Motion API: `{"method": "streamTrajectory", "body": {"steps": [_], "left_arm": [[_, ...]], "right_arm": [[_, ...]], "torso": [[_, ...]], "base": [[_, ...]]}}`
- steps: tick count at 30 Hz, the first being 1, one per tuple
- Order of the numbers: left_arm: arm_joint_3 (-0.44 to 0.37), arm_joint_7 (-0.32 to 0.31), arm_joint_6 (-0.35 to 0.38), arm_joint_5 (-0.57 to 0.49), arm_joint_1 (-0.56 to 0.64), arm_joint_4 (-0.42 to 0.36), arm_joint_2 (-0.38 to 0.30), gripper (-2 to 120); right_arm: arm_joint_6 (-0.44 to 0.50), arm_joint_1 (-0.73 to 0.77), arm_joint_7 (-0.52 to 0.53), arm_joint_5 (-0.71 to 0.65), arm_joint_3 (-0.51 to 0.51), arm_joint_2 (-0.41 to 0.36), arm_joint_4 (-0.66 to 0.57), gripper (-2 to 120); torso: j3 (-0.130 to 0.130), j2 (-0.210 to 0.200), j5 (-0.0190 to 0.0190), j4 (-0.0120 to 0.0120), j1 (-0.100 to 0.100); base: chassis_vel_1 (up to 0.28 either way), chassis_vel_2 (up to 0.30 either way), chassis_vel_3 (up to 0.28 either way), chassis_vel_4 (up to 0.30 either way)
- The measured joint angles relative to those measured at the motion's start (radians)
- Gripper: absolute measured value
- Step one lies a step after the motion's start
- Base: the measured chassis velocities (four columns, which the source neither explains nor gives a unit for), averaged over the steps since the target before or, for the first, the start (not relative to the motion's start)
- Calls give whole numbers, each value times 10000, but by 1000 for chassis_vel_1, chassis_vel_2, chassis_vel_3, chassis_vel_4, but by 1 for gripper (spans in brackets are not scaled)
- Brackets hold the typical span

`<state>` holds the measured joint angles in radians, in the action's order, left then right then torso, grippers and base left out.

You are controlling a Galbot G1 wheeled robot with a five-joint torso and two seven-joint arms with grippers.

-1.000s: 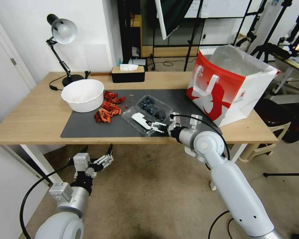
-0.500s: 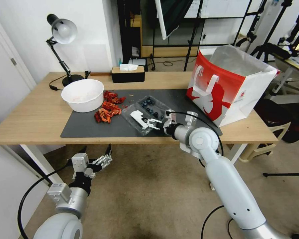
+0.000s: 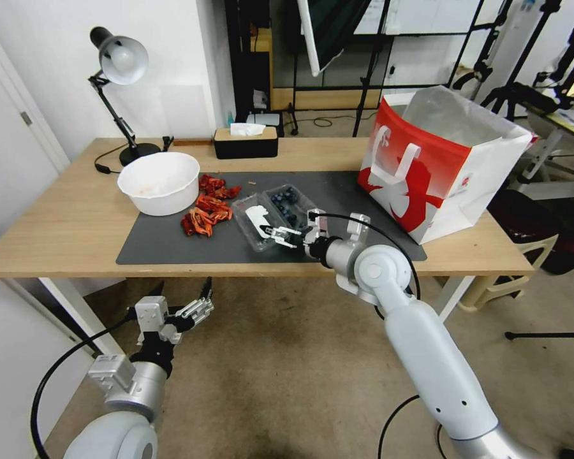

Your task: Close the takeout container lid, then place the container into the takeout bag.

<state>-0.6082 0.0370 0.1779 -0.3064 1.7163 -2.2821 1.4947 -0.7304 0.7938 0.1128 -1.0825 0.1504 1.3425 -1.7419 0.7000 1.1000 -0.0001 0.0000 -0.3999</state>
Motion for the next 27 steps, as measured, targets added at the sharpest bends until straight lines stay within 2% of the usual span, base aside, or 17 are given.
{"method": "streamTrajectory", "body": {"steps": [10,21,27], "left_arm": [[-11,3,-252,-41,64,37,39,100],[-108,9,-330,-116,79,146,59,100],[-137,12,-358,-140,75,165,61,100]], "right_arm": [[4,-25,-136,196,-254,237,24,100],[6,-208,-199,555,-685,856,376,100],[5,-108,-281,616,-746,829,137,100]], "torso": [[0,1,0,0,0],[0,1,0,0,0],[0,1,1,0,0]], "base": [[0,0,0,0],[0,0,0,0],[0,0,0,0]]}}
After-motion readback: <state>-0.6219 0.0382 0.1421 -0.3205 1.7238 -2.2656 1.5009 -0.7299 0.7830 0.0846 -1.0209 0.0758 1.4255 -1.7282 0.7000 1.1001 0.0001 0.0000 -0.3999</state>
